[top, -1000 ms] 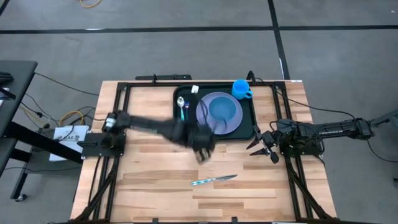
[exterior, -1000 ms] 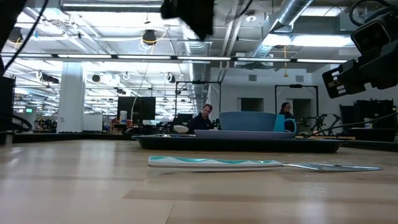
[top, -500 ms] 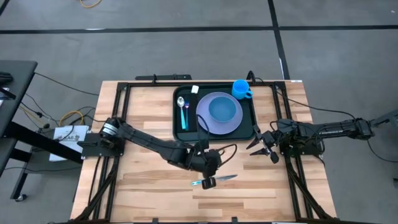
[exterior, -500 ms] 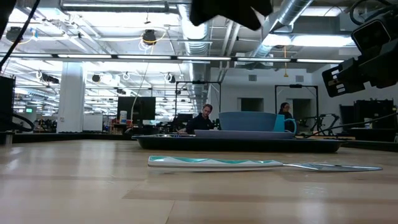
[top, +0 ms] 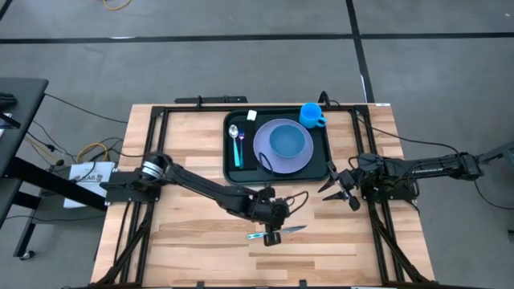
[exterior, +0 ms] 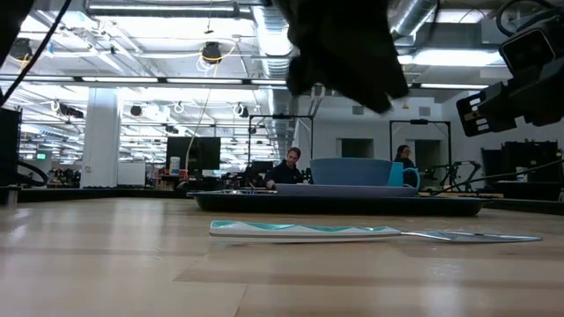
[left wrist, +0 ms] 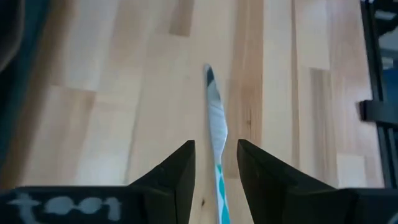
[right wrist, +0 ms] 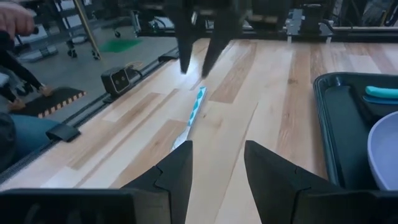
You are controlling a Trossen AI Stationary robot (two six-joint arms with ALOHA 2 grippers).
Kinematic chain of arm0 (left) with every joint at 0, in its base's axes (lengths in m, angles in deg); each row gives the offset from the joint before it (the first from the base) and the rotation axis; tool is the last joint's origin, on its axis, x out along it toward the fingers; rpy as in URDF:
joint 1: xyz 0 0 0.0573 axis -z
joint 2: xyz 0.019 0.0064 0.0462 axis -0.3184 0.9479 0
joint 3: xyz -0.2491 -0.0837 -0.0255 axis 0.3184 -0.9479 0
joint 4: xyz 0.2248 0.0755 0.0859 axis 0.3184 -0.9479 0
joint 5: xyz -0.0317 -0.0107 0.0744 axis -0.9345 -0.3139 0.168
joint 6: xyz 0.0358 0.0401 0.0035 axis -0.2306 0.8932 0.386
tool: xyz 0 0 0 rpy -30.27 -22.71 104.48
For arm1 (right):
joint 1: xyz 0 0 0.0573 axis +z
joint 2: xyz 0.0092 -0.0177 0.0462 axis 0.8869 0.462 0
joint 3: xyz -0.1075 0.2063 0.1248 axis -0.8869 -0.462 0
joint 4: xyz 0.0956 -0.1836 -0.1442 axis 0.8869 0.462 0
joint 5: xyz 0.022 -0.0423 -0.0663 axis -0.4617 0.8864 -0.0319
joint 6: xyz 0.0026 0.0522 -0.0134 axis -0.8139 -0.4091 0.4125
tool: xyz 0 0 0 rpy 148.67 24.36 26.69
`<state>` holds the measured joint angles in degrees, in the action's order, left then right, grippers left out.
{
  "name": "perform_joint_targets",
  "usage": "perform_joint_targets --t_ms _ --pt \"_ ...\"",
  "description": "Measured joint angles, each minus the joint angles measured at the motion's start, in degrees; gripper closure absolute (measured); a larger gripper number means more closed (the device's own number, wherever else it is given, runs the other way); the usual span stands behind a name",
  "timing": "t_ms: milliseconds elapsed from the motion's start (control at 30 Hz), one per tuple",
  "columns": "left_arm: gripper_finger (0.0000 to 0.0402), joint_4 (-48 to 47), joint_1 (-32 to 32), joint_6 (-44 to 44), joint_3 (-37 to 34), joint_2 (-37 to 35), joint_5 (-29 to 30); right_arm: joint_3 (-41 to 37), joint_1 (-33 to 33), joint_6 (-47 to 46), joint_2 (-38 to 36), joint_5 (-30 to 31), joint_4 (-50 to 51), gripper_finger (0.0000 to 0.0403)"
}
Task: Set up tray
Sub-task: Put the white patterned knife between the violet plate and blue fork on the black napkin on the black tray
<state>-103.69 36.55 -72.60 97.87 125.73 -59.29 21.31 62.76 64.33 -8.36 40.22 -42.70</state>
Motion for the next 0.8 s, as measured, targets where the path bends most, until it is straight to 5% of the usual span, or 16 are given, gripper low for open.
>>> perform_joint_targets --t_ms 267,800 --pt "0.0294 0.8 0.0 1.3 5.6 7.2 -4.0 0.0 0.0 1.3 0.0 0.0 0.2 0.0266" --pt "0.0294 -2.8 2.0 -1.3 5.2 10.5 0.3 0.0 0.0 1.3 0.0 0.2 0.5 0.0265"
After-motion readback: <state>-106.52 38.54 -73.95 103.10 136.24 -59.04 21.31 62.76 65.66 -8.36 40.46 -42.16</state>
